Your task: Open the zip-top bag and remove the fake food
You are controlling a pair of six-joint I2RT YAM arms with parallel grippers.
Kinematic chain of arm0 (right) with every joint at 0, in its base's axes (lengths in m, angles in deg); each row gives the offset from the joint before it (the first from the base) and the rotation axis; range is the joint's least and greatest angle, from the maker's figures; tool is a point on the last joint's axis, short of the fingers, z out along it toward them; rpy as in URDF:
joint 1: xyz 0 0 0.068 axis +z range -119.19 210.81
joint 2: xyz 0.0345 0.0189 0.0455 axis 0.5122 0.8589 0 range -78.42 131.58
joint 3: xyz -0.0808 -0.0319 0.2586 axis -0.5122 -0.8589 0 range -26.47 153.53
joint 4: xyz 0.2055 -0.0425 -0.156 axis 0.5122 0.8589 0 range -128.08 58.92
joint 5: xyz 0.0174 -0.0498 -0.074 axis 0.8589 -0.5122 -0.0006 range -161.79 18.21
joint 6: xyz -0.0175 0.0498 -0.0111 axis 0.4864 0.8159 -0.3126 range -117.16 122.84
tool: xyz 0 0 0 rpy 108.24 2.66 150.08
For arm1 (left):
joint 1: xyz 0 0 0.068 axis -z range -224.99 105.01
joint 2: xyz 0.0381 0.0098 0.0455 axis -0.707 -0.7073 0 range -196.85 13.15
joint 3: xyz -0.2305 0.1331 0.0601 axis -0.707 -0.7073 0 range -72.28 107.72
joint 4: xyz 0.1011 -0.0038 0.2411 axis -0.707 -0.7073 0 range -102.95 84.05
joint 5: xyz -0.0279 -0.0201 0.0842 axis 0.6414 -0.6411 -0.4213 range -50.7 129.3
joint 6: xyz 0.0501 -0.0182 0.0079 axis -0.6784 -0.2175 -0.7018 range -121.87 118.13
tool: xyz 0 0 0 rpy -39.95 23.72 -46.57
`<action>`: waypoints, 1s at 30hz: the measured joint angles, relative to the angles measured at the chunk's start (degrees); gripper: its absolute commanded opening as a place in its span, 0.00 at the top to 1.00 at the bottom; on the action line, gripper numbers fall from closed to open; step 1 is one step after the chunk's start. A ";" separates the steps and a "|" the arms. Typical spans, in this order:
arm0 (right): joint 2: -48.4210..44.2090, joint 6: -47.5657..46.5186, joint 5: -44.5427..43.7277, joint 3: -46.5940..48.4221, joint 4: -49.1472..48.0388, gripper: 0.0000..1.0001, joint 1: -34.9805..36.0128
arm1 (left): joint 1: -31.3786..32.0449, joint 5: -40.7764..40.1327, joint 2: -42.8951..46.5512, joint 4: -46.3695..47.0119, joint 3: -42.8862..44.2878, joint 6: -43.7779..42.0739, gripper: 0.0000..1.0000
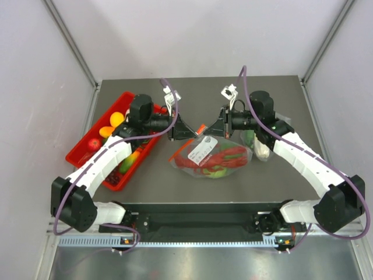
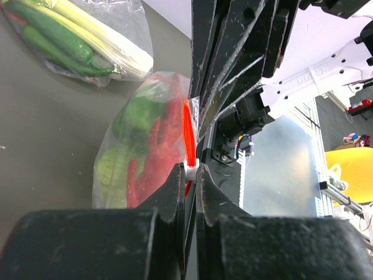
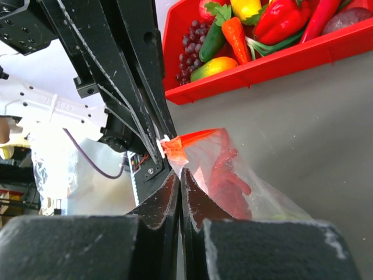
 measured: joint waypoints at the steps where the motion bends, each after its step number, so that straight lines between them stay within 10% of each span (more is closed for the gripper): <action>1: 0.00 0.20 -0.04 -0.09 -0.20 1.00 0.00 | -0.02 0.00 0.22 -0.02 -0.28 -0.07 1.00; 22: 1.20 2.86 -3.93 -0.17 -7.37 1.00 -1.70 | -0.31 -3.21 7.98 -4.55 -7.67 -0.48 1.00; 27: 4.76 4.81 1.53 2.16 -9.07 0.45 -2.38 | -0.31 -4.02 8.33 -4.76 -7.85 -0.26 1.00; 30: 6.67 5.11 5.62 4.09 -9.01 0.36 -2.38 | -0.31 -4.70 8.33 -4.76 -7.61 -0.24 1.00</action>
